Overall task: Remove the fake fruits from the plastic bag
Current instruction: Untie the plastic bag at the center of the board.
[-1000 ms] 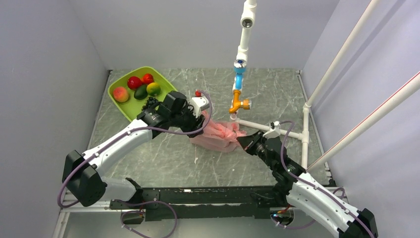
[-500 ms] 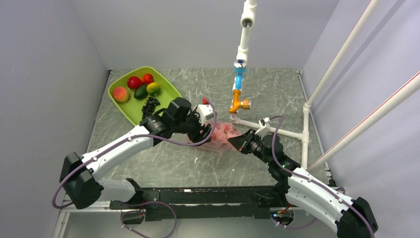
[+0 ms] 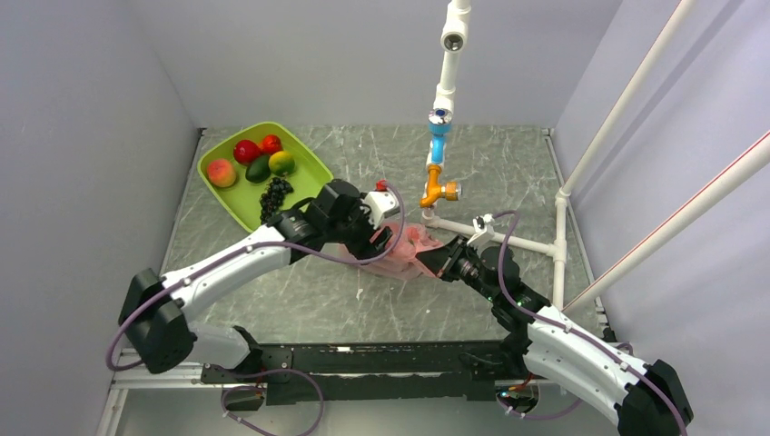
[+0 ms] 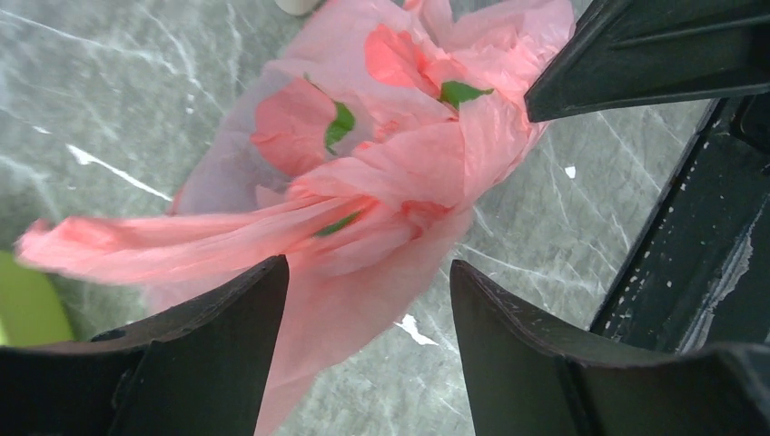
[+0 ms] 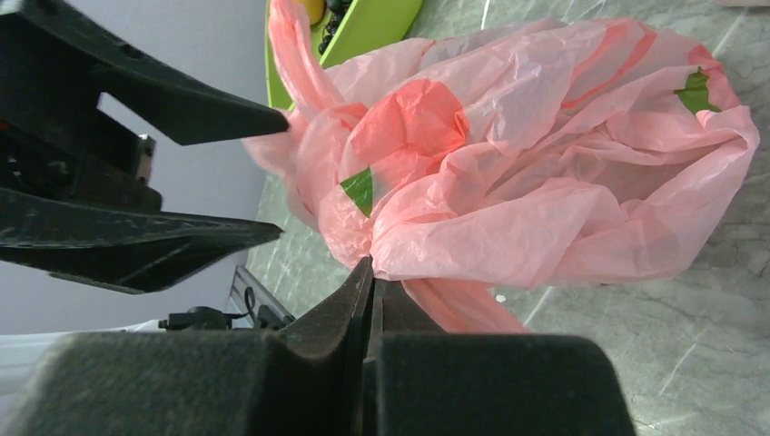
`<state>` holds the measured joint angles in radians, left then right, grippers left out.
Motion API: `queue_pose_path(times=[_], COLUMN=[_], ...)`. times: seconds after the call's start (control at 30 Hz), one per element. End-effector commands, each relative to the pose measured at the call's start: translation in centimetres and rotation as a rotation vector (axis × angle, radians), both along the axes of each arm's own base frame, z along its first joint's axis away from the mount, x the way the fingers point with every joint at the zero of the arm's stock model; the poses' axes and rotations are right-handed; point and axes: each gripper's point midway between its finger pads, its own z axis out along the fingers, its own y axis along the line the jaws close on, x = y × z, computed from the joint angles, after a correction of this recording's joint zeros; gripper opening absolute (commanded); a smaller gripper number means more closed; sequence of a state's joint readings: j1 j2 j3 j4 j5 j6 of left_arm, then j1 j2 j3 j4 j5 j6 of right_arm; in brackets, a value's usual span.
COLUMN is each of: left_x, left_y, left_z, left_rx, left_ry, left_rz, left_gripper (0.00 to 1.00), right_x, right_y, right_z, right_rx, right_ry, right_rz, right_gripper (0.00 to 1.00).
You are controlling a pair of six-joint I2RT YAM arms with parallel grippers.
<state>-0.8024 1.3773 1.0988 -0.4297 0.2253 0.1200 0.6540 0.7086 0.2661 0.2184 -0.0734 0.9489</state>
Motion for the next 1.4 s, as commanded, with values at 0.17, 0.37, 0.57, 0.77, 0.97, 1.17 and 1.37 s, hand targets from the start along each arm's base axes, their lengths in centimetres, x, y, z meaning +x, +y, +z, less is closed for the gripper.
queue_pose_path(times=[0.17, 0.37, 0.57, 0.77, 0.97, 1.17, 1.37], left_x=[0.9, 1.0, 0.6, 1.3, 0.0, 0.0, -0.1], left_y=[0.7, -0.3, -0.7, -0.1, -0.6, -0.5, -0.8], left_z=[4.9, 1.4, 0.0, 0.2, 3.2, 3.5, 3.4], left_rx=[-0.113, -0.004, 0.049, 0.064, -0.074, -0.086, -0.091], left_ry=[-0.197, -0.074, -0.04, -0.074, -0.122, -0.12, -0.106], left_rz=[0.024, -0.009, -0.036, 0.008, -0.022, -0.006, -0.014], left_gripper=[0.71, 0.58, 0.6, 0.06, 0.0, 0.0, 0.0], right_x=[0.5, 0.5, 0.5, 0.7, -0.2, -1.5, -1.9], right_y=[0.7, 0.6, -0.1, -0.4, 0.5, 0.3, -0.1], right_z=[2.7, 3.0, 2.8, 2.4, 3.5, 5.5, 8.4], right_rx=[0.039, 0.041, 0.027, -0.036, -0.12, -0.164, -0.254], right_ry=[-0.061, -0.068, -0.069, -0.065, -0.112, -0.134, -0.159], right_rz=[0.018, 0.019, -0.012, -0.017, 0.094, 0.132, 0.17], right_gripper=[0.0, 0.0, 0.0, 0.03, 0.39, 0.57, 0.63])
